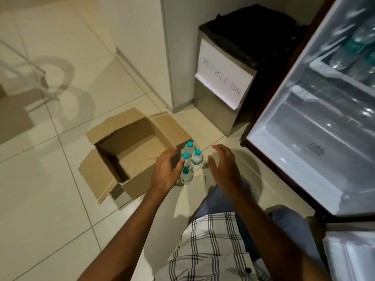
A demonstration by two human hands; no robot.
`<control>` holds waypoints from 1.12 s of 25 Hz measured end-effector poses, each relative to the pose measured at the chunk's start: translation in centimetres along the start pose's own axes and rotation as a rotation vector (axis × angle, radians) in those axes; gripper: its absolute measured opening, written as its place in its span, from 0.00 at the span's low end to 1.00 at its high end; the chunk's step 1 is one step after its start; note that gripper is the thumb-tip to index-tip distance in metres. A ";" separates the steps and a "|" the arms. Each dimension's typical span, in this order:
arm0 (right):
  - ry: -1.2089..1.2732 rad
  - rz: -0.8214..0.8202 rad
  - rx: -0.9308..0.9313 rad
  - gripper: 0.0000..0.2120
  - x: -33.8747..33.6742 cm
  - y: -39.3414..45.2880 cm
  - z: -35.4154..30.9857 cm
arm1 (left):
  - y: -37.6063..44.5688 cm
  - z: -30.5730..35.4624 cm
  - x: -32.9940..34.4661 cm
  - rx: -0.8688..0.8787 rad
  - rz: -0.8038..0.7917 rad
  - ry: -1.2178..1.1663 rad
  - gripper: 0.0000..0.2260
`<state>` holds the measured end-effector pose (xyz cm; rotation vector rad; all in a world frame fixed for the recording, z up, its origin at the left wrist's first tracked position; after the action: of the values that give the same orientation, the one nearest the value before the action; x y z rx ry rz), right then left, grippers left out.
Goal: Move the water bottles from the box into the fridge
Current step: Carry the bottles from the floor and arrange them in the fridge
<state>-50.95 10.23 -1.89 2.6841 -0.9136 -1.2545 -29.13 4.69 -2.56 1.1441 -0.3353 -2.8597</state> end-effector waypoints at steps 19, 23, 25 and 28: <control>0.046 -0.369 0.282 0.32 16.2 -6.5 4.2 | -4.8 -14.1 7.3 -0.452 -0.113 -0.029 0.30; 0.010 -0.358 0.188 0.29 16.7 -5.7 4.2 | -3.6 -14.5 8.7 -0.469 -0.112 -0.041 0.27; 0.048 -0.379 0.179 0.27 17.1 -5.7 4.3 | -3.4 -14.3 9.1 -0.444 -0.102 -0.053 0.23; 0.112 -0.388 0.164 0.22 17.4 -5.4 4.5 | -3.2 -14.6 9.2 -0.481 -0.064 -0.101 0.19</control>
<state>-42.84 6.48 -18.36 3.1359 -0.5174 -1.1067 -25.71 4.04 -19.77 0.9312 0.3762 -2.8197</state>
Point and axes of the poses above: each hand's wrist, its own y-axis towards the middle knuckle, its own x-axis out of the palm, z = x × y, the point moved 10 cm from there along y, towards the middle knuckle, and after that the axes turned 14 degrees about z, right-handed, at the moved point
